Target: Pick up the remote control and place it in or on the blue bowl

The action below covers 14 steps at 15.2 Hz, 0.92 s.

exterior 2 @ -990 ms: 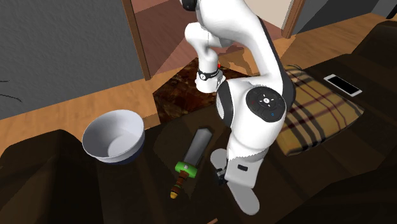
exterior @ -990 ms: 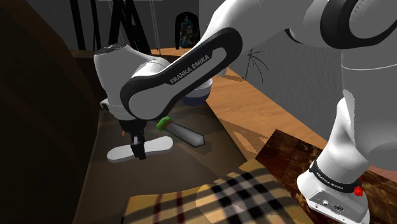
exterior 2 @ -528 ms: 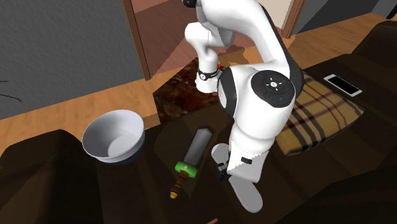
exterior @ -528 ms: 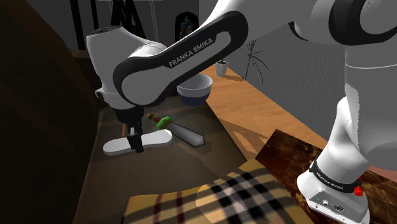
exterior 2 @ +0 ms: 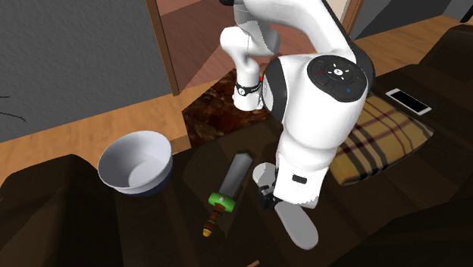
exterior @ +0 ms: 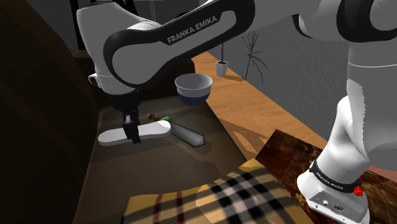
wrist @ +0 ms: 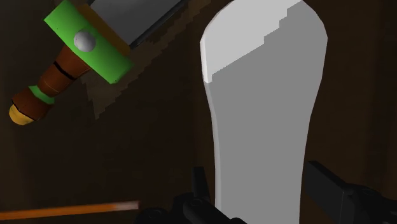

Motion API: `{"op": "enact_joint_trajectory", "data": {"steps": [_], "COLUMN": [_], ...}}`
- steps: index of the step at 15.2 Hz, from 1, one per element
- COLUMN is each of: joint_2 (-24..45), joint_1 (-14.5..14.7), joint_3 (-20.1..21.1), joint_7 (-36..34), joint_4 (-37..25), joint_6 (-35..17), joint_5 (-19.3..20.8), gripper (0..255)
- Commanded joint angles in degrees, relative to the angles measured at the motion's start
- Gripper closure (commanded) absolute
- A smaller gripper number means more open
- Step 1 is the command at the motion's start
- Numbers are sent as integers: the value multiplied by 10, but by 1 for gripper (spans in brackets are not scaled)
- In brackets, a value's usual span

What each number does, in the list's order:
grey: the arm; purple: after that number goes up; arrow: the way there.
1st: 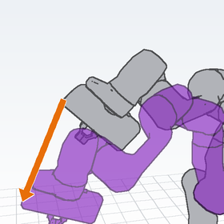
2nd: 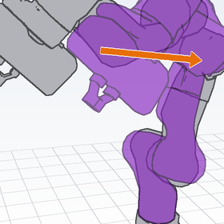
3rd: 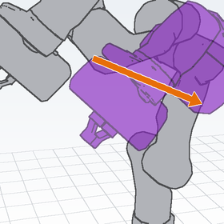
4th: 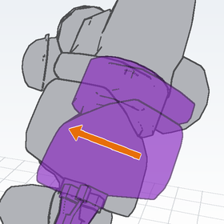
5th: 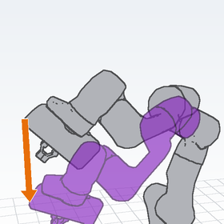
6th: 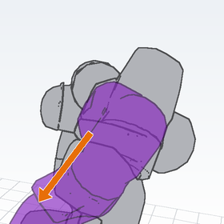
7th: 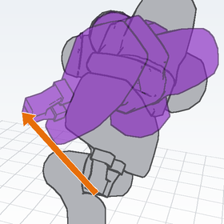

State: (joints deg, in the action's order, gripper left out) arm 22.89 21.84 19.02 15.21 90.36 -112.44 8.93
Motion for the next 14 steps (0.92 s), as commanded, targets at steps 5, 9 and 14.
{"op": "enact_joint_trajectory", "data": {"steps": [5, 9, 14], "joint_2": [-12, -16, -17], "joint_1": [0, 1, 4], "joint_3": [3, 4, 5], "joint_7": [4, 6, 8], "joint_4": [-29, -55, -92], "joint_6": [41, 70, 108], "joint_5": [-5, -7, -9], "gripper": [255, 255, 255]}}
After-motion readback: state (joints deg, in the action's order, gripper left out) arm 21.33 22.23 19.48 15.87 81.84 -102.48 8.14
